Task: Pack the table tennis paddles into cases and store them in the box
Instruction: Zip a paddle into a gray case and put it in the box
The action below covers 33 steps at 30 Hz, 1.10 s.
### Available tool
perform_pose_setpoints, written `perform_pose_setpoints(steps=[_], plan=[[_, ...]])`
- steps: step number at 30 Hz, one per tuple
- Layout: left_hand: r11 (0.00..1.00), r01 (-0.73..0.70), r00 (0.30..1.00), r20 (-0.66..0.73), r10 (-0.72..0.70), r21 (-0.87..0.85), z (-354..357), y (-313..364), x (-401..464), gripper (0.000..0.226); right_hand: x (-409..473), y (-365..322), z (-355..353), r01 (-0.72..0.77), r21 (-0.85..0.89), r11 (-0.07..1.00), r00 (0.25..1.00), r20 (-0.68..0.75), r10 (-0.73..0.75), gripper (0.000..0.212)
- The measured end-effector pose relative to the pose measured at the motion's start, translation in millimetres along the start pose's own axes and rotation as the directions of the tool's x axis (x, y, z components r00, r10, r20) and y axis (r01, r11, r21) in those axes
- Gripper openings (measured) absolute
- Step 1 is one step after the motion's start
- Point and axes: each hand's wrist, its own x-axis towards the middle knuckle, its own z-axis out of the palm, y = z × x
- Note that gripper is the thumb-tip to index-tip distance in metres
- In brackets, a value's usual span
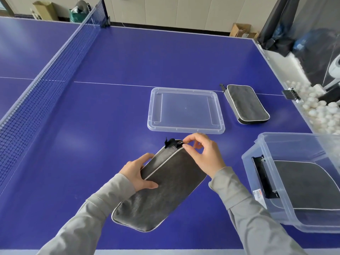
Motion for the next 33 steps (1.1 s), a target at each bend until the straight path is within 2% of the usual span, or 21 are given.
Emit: perform_pose_setpoints(steps=[3,6,8,10,13,16,18,20,24,27,29,31,33], plan=[[0.947,0.052,0.993,-0.085,-0.083,-0.316,5,-10,-4,0.07,-13,15,6,-0.146,0.059,0.987,0.987,-0.061,0.15,0.023],[0.706,0.024,0.963,-0.174,-0.208,-0.708,11,-18,-6,0.069,-35,28,12,-0.326,0.176,0.929,0.932,-0.106,0.347,0.039],[0.549,-0.022,0.926,-0.224,-0.303,-0.836,17,-19,-4,0.071,-51,32,20,-0.43,0.294,0.854,0.872,-0.108,0.477,0.046],[0.414,-0.079,0.886,-0.254,-0.388,-0.907,24,-17,0,0.061,-64,32,29,-0.488,0.434,0.757,0.82,-0.068,0.568,0.046],[0.233,-0.131,0.831,-0.235,-0.504,-0.964,34,-10,10,0.048,-76,25,46,-0.502,0.629,0.593,0.786,0.044,0.617,0.048],[0.104,-0.174,0.826,-0.202,-0.526,-0.979,45,3,19,0.043,-74,12,57,-0.462,0.8,0.383,0.74,0.11,0.663,0.062],[0.049,-0.188,0.843,-0.187,-0.504,-0.981,52,13,20,0.04,-69,7,58,-0.417,0.853,0.314,0.713,0.093,0.695,0.064],[0.035,-0.173,0.867,-0.169,-0.468,-0.984,57,19,19,0.041,-65,5,53,-0.372,0.877,0.304,0.69,0.042,0.722,0.065],[0.043,-0.089,0.924,-0.098,-0.37,-0.995,61,24,19,0.044,-65,6,31,-0.301,0.898,0.32,0.702,-0.018,0.712,0.065],[0.149,0.048,0.972,0.012,-0.236,-0.988,53,13,13,0.018,-71,8,6,-0.275,0.892,0.36,0.723,-0.055,0.689,0.064],[0.171,0.086,0.983,0.056,-0.173,-0.981,42,-1,14,0.011,-77,11,-14,-0.264,0.875,0.406,0.738,-0.088,0.669,0.064],[0.167,0.093,0.979,0.06,-0.193,-0.981,23,-12,20,0.027,-84,15,-37,-0.259,0.847,0.464,0.761,-0.116,0.638,0.062],[0.273,0.099,0.986,0.057,-0.157,-0.957,7,-14,32,0.042,-90,17,-57,-0.261,0.822,0.507,0.78,-0.13,0.612,0.06]])
